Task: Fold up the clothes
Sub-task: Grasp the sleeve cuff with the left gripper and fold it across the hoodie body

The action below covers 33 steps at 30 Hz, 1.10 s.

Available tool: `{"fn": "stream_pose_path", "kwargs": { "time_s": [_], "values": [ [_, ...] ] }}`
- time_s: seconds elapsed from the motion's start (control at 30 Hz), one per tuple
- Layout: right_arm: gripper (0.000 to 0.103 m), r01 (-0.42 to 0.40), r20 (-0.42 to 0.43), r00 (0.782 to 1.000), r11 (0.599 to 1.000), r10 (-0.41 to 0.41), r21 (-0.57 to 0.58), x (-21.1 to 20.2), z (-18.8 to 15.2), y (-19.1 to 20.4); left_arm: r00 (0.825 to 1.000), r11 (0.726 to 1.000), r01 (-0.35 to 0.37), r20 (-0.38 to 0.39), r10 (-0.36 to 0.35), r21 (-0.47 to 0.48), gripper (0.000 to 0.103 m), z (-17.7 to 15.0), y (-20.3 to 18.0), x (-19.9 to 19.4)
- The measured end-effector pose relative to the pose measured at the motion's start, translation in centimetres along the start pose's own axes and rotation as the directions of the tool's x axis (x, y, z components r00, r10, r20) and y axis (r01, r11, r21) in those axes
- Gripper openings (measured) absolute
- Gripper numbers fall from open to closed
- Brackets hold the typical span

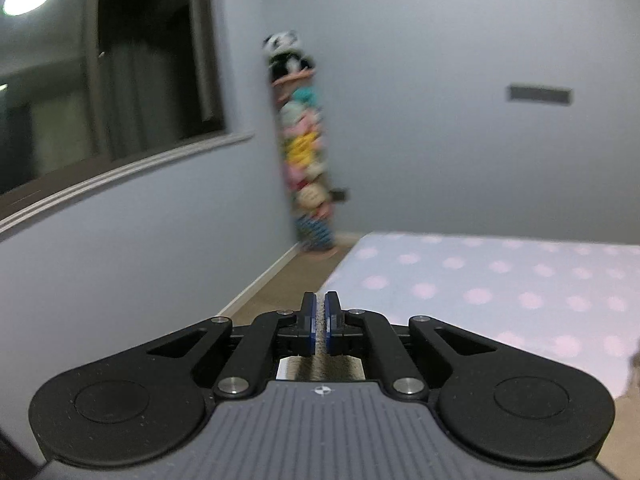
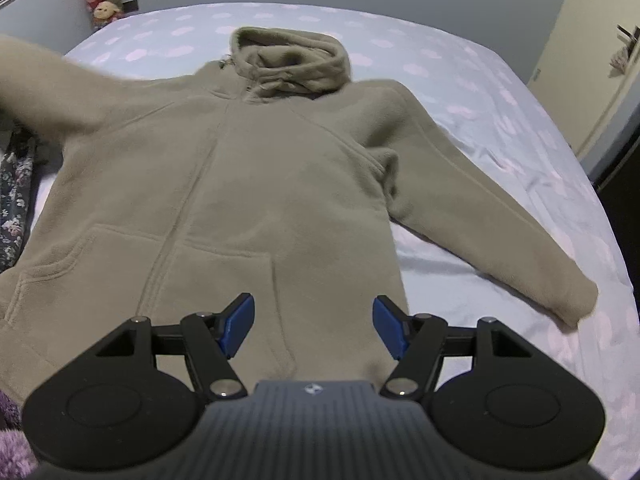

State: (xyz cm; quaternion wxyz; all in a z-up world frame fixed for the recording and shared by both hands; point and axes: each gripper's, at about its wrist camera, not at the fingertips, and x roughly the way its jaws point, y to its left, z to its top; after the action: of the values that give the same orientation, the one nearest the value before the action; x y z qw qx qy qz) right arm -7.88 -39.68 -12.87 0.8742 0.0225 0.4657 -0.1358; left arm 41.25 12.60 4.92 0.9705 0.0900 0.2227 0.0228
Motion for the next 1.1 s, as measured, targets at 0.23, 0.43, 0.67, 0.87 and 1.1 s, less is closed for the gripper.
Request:
{"fn": "stream_pose_path", "kwargs": {
  "time_s": [0.23,0.43,0.67,0.87,1.1],
  "values": [
    [0.068,0.013,-0.007,1.000,1.000,-0.013,-0.019,0.7,0.4,0.4,0.981,0.991,-0.100,-0.158,0.114,0.094,0.003,-3.9,-1.9,5.7],
    [0.067,0.028,0.030,0.999,0.992,-0.032,0.120,1.2,0.4,-4.3,0.979,0.991,-0.133,-0.151,0.137,0.033,0.014,-5.4,-1.1,4.8],
    [0.060,0.034,0.085,0.993,0.905,-0.077,0.423,2.3,-1.4,-14.6,0.989,0.989,-0.145,0.013,0.145,0.039,0.044,-4.6,-3.0,-2.0],
    [0.057,0.076,0.115,0.972,0.735,-0.206,0.674,2.6,-6.2,-25.9,0.998,0.997,-0.059,0.038,0.057,0.044,0.045,-5.6,-6.9,-6.7],
    [0.057,0.040,0.115,0.961,0.539,-0.251,0.841,5.2,-11.9,-35.1,0.999,1.000,0.019,-0.050,-0.019,0.009,0.045,-8.2,-11.6,-9.8]
  ]
}}
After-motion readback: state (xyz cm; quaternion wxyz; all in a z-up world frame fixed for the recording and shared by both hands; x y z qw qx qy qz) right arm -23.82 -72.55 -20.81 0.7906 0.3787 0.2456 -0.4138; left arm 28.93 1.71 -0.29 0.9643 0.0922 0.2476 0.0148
